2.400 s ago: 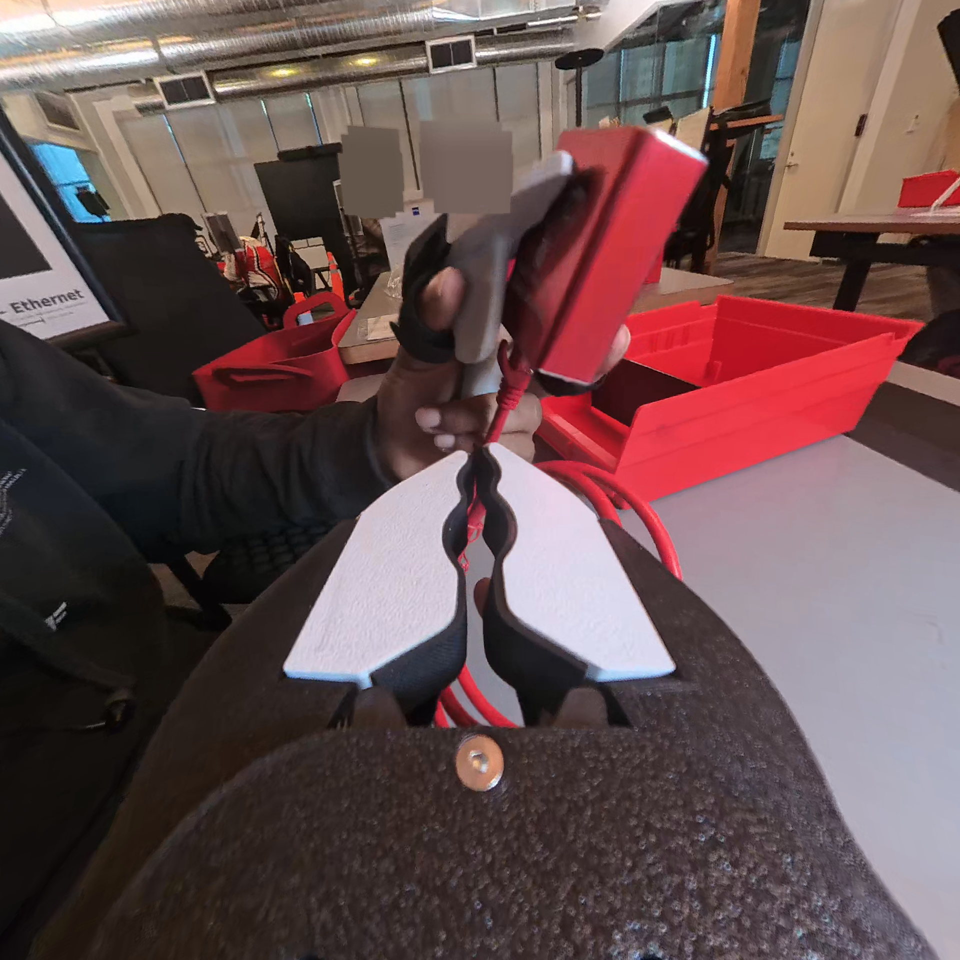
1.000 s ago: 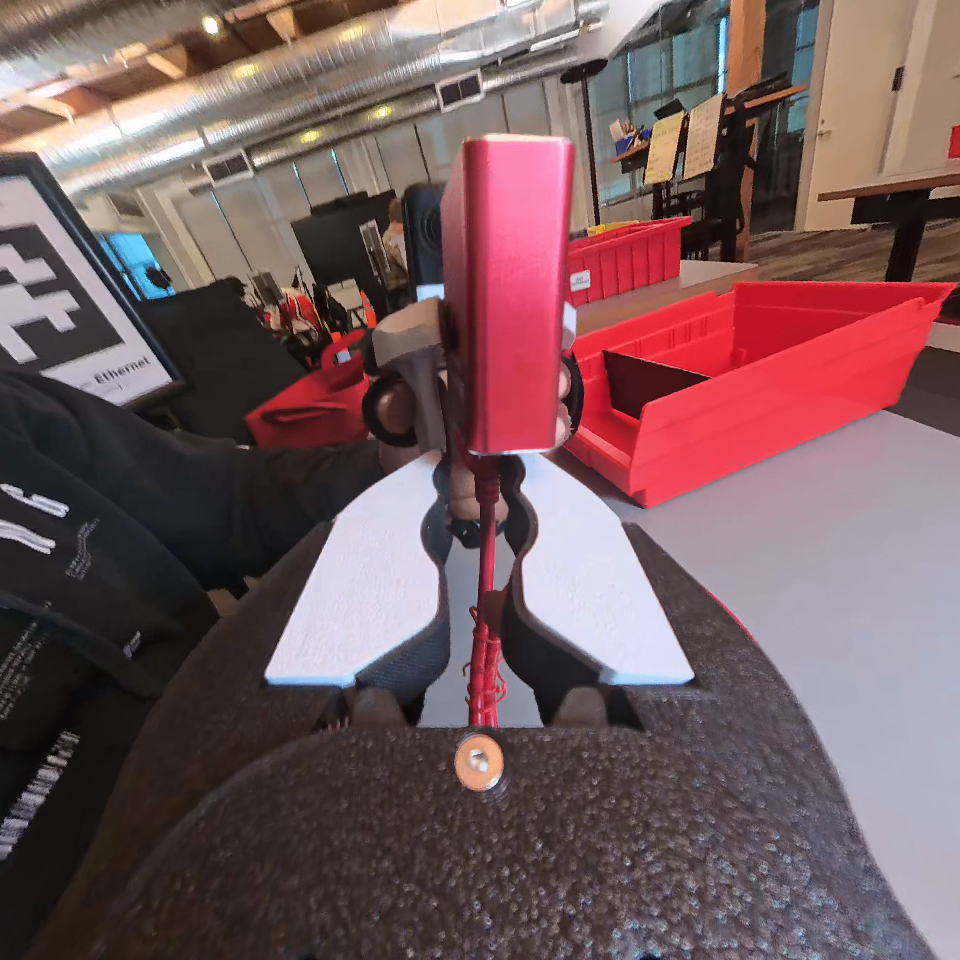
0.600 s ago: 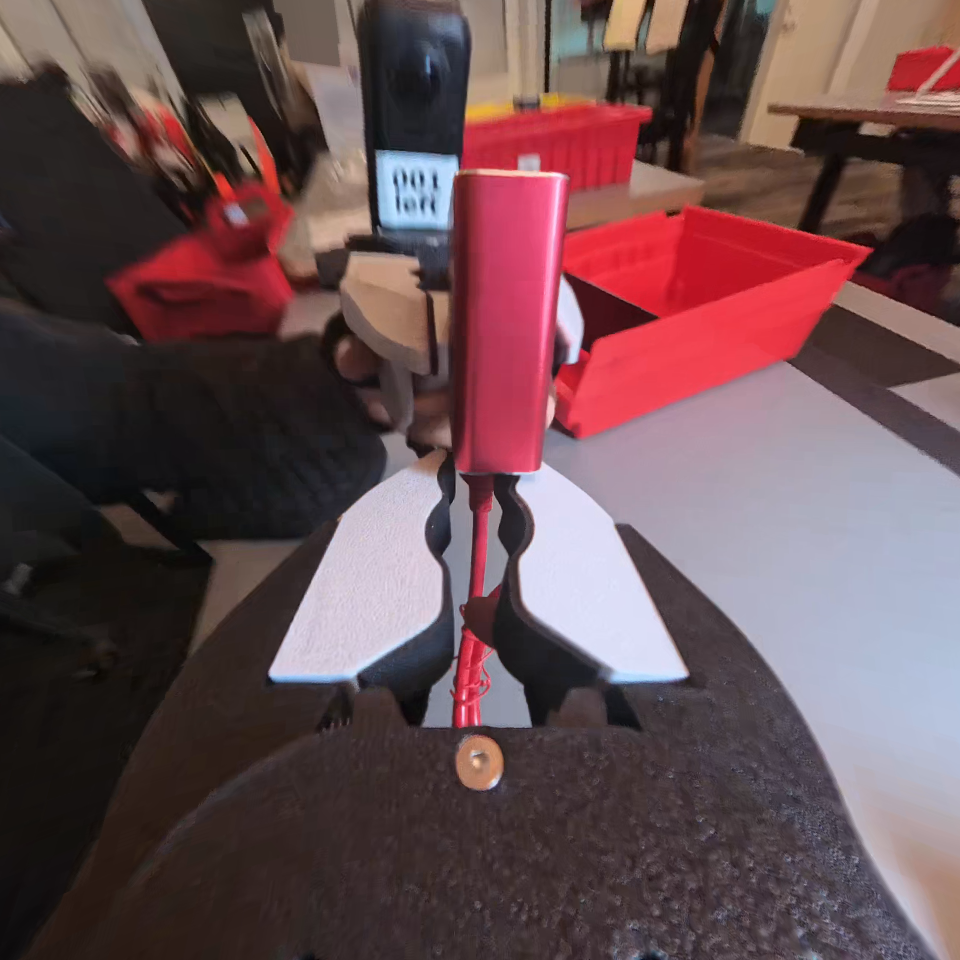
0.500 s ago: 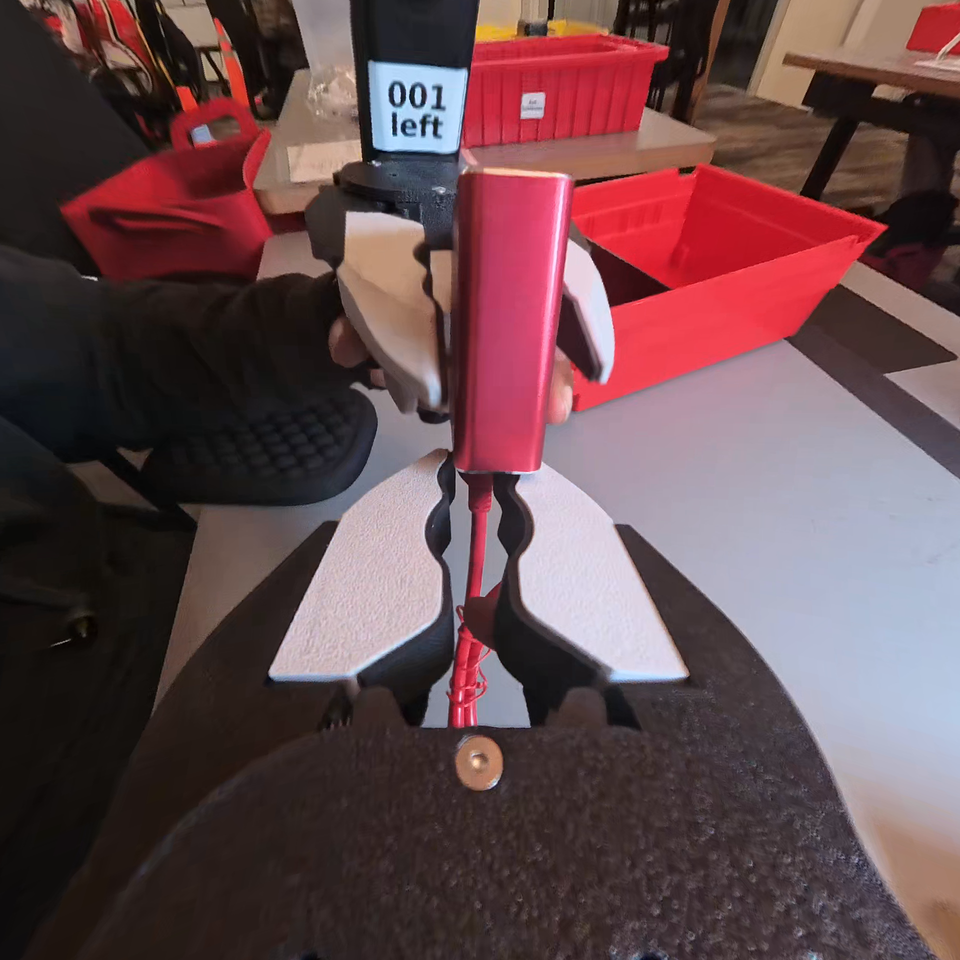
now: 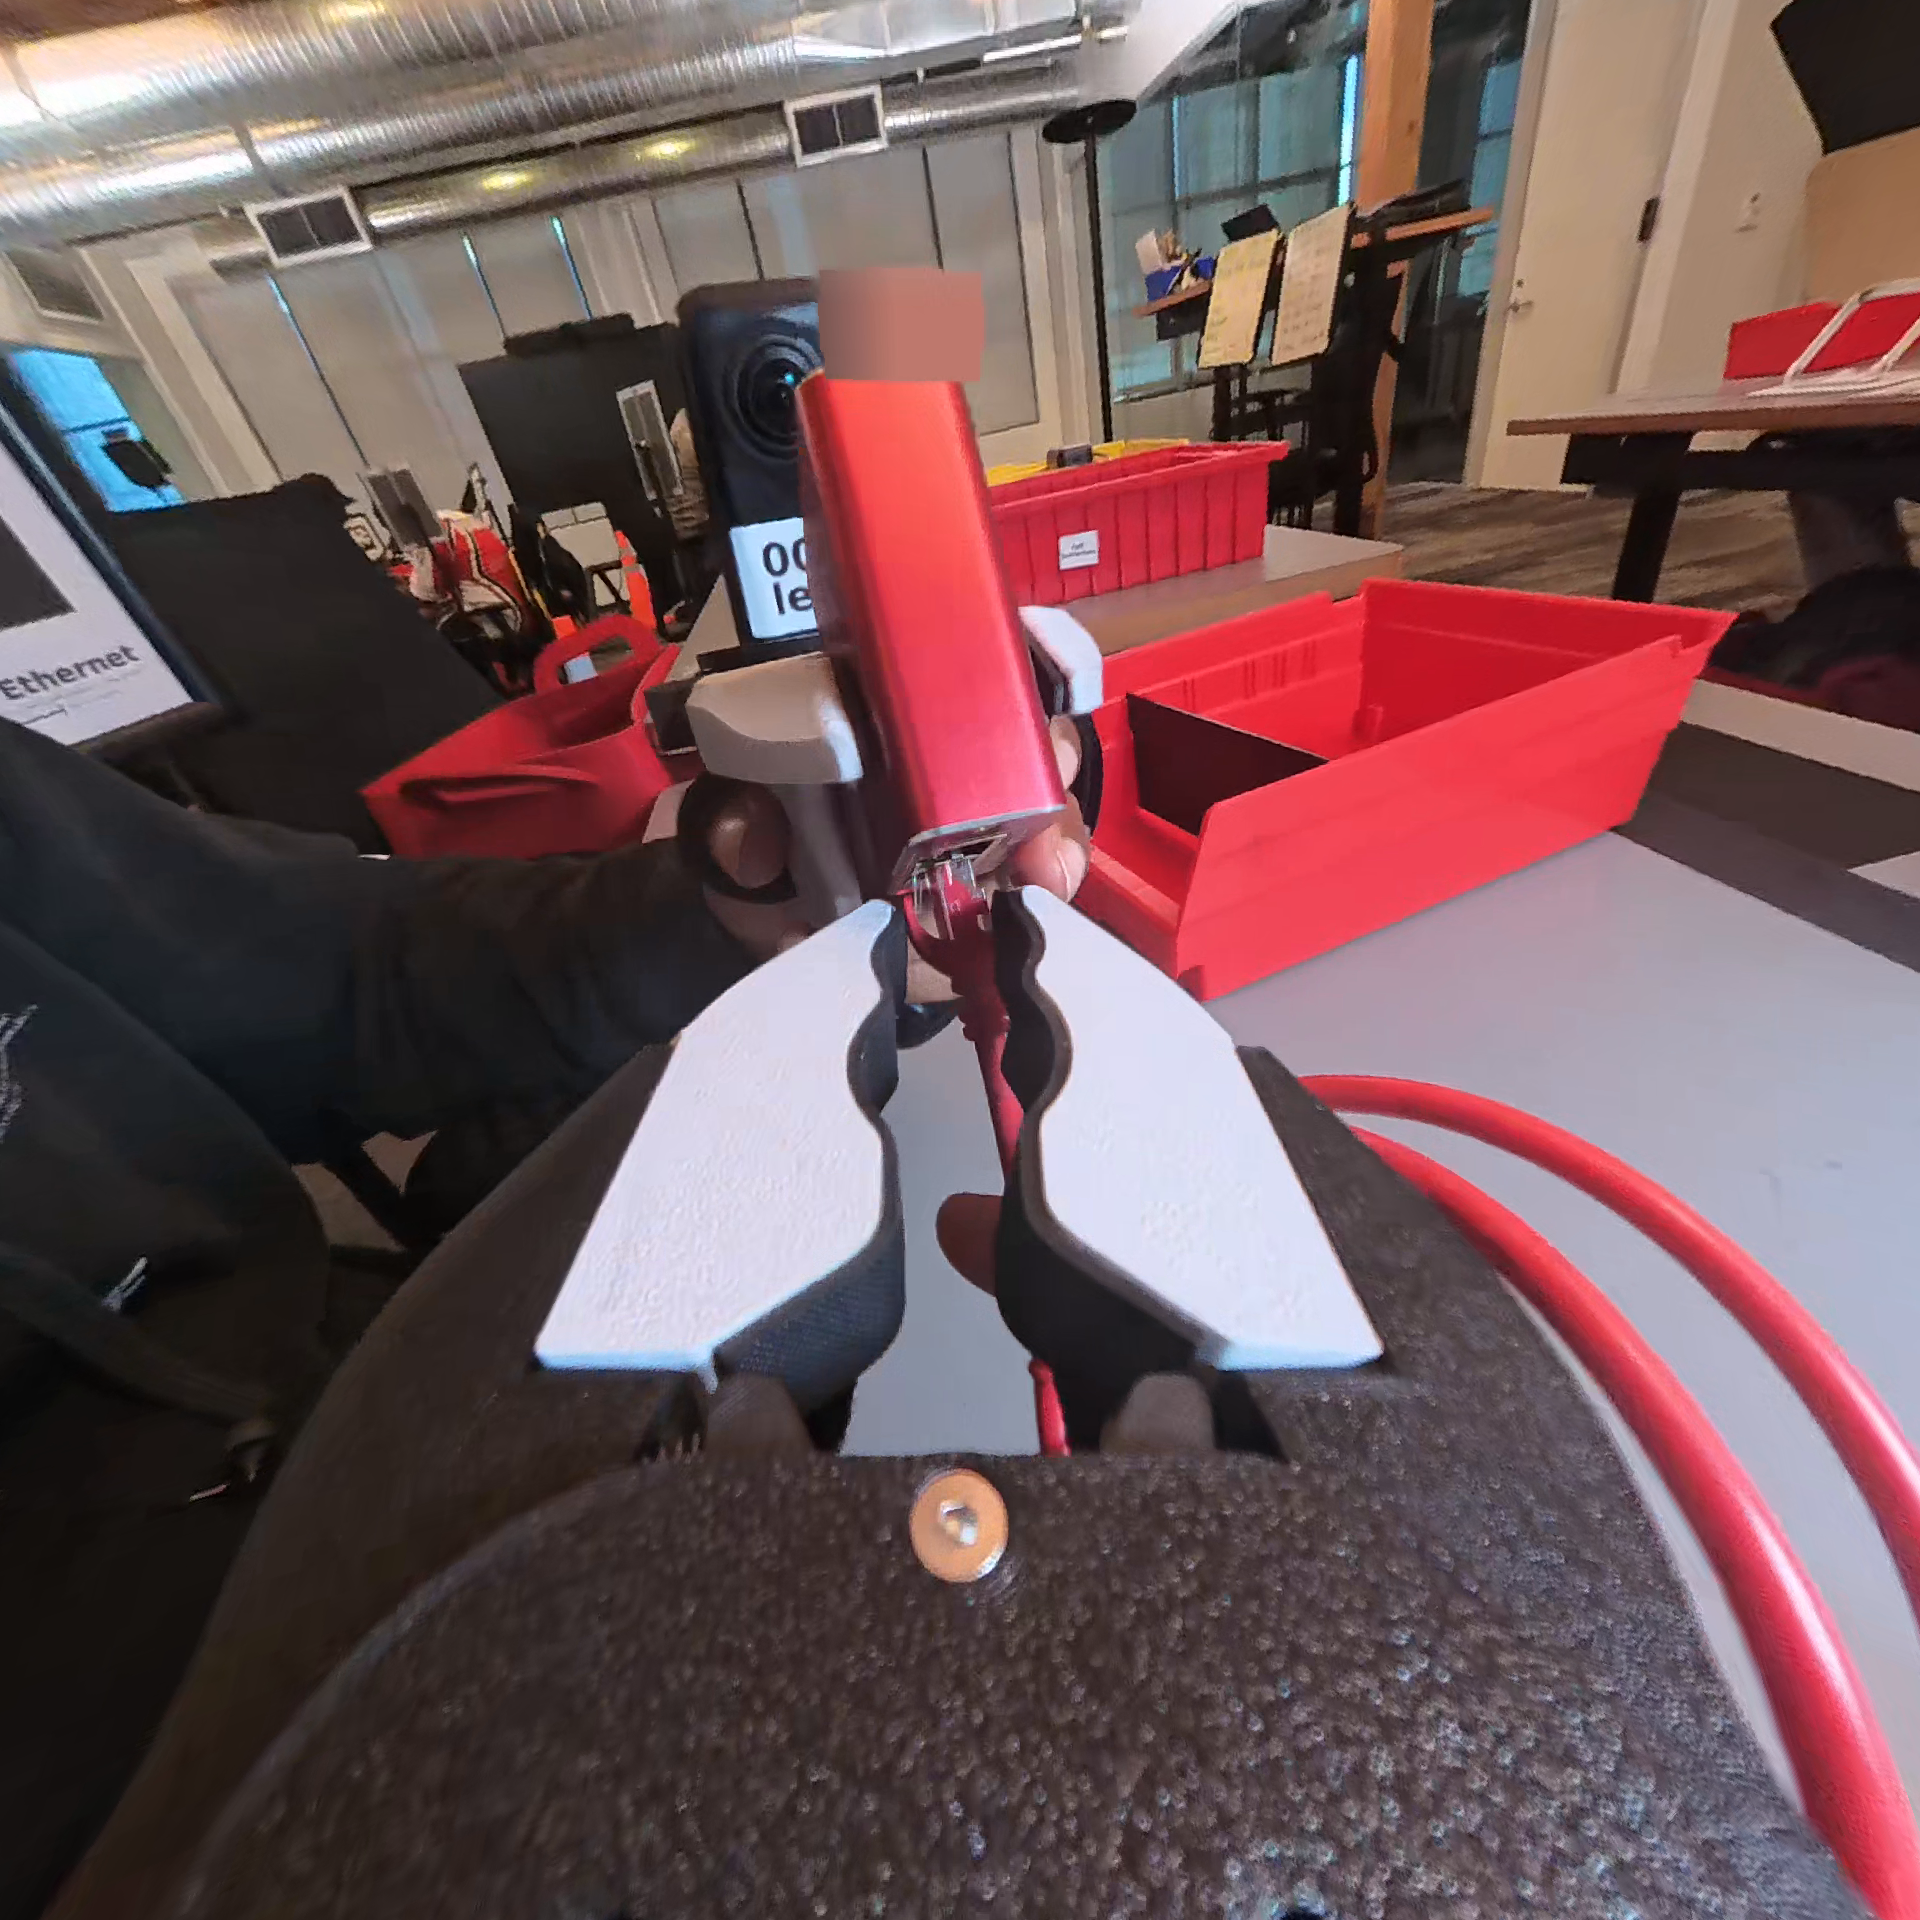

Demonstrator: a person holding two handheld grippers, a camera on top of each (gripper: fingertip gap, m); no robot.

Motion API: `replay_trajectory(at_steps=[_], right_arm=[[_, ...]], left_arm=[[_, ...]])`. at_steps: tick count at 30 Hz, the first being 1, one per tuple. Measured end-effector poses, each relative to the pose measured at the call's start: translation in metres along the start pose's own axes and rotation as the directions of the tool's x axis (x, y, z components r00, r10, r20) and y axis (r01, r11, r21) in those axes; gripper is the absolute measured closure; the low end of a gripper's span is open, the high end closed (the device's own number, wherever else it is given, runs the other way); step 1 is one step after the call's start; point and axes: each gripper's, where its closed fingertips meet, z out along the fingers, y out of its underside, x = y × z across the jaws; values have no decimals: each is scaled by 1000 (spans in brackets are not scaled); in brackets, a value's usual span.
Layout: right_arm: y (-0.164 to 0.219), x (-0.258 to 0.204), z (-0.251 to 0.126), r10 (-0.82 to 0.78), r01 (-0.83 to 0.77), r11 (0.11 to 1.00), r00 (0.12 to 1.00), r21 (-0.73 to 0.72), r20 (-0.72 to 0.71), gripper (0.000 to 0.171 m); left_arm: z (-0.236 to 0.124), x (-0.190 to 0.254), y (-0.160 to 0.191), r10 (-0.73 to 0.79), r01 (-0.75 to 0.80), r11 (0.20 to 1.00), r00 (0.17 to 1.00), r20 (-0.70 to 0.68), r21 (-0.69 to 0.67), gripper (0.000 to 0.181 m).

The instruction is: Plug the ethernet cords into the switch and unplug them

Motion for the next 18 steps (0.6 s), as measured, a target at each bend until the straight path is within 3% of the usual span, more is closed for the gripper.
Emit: replay_trajectory(at_steps=[6, 13, 14, 15, 16, 17, 18], right_arm=[[-9, 1, 1, 17, -16, 1000, 998, 10, -66, 157], [-5, 4, 6, 83, -83, 997, 995, 0, -51, 157], [-1, 8, 6, 81, -82, 996, 993, -20, -81, 157], [8, 24, 4, 74, -80, 996, 985, -36, -157, 158], [17, 29, 4, 160, -166, 986, 977, -32, -138, 158], [19, 23, 4, 214, -216, 976, 974, -18, -80, 158], [17, 11, 6, 167, -168, 985, 985, -31, -46, 158]], left_arm=[[-1, 4, -9, 79, -81, 996, 996, 42, 34, 151], [0, 7, -7, 296, -291, 955, 950, 99, -56, 151], [-2, 8, -12, 314, -312, 949, 944, 100, -37, 151], [-4, 25, -29, 293, -295, 953, 956, 28, 70, 152], [-5, 41, -46, 296, -293, 949, 955, -8, 120, 152], [-4, 47, -55, 387, -388, 917, 921, 32, 94, 152], [-7, 45, -64, 457, -463, 884, 885, 93, 59, 152]])
